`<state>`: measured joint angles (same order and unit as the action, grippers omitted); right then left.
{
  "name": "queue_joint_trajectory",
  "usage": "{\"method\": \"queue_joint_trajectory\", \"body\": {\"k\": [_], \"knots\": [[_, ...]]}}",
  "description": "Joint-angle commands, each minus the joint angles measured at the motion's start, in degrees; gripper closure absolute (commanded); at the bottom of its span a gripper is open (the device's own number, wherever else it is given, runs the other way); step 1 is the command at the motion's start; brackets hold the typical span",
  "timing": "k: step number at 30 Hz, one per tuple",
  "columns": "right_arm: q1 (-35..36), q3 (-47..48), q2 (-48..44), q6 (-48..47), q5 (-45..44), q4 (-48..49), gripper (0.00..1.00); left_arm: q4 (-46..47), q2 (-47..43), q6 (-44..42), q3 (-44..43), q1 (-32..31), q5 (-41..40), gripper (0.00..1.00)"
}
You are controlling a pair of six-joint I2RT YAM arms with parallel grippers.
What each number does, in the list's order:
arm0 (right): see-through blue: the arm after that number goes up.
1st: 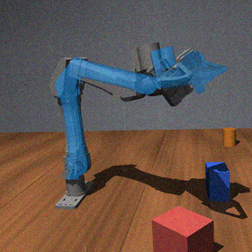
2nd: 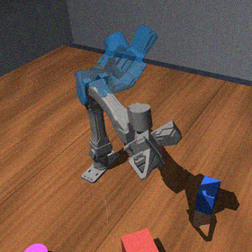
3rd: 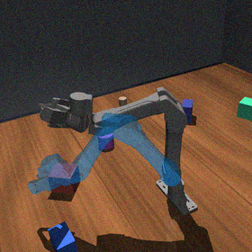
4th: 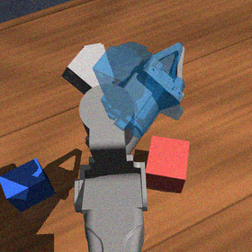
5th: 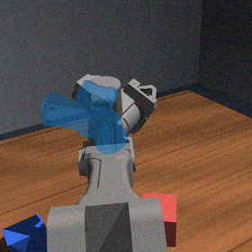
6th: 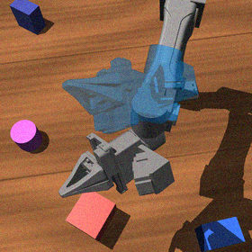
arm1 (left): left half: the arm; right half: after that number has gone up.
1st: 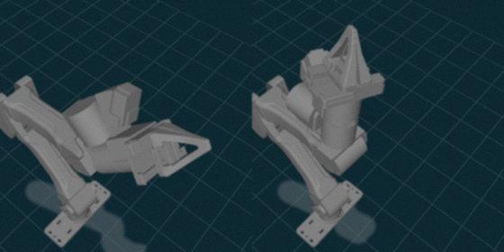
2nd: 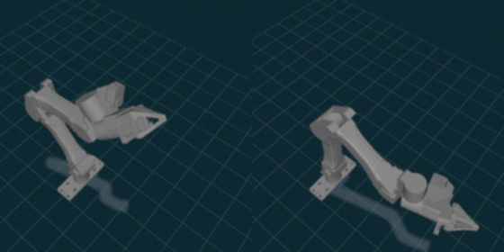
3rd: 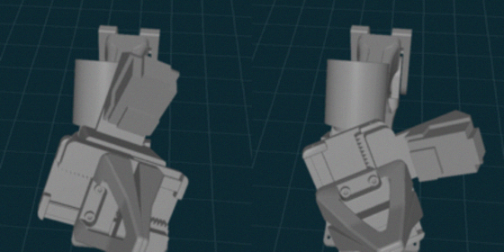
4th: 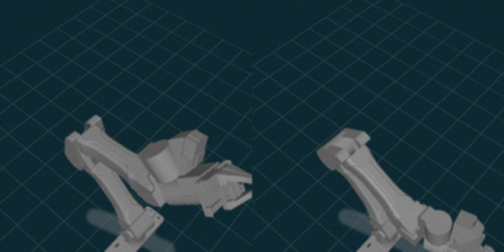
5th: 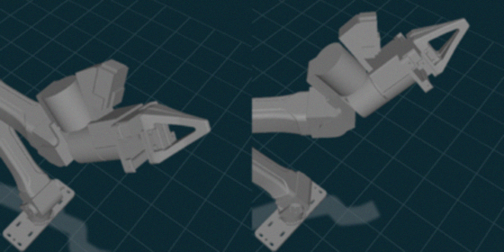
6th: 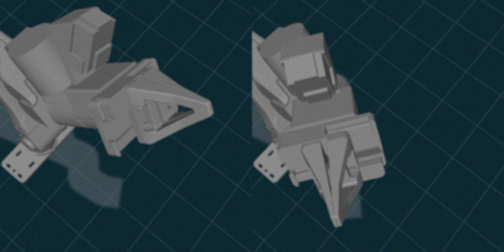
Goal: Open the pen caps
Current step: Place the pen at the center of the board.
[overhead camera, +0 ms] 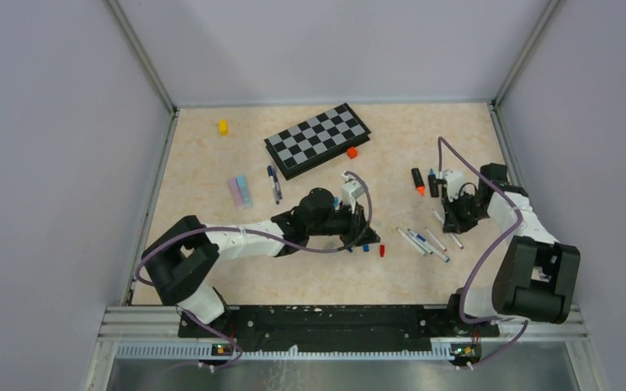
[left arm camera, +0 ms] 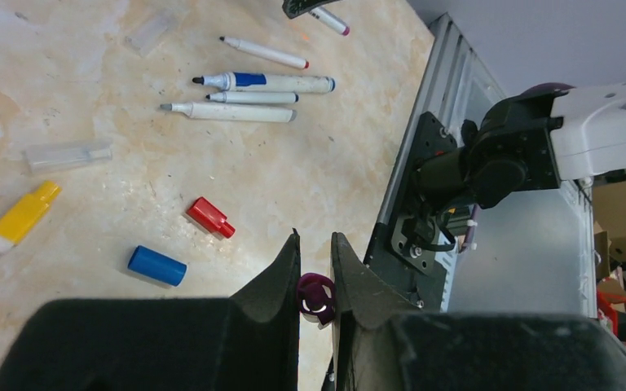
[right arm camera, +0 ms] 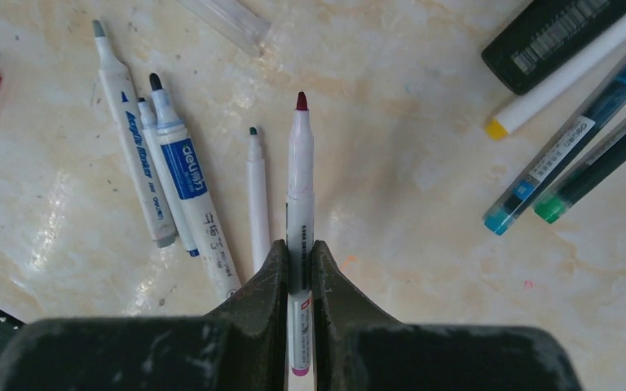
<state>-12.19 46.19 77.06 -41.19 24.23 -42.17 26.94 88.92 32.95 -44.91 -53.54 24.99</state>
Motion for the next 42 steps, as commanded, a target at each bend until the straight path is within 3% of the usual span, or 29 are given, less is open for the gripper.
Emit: {"method": "queue_joint_trajectory", "body": {"k": [1,19,31,42], "knots": [[-1.81,2.14,1.72,-1.0,-1.99,-1.38,0.99,-3.55,4.4,-2.4,-5.84,-2.74,-1.65,1.0],[-2.32,2.4,7.03,-0.65,-2.18,-1.63,0.93,-25.66,22.0,-3.07,-25.73,-7.98,-7.71,0.94],[-2.32,2.63,9.13,-1.15,-1.52,-2.99,0.87,-32.57,27.79,-3.24,-32.33,-8.17,-8.65,0.87],[-2.32,2.63,9.41,-1.44,-1.09,-3.44,0.77,-35.48,29.32,-3.07,-34.21,-8.22,-10.01,0.72]]}}
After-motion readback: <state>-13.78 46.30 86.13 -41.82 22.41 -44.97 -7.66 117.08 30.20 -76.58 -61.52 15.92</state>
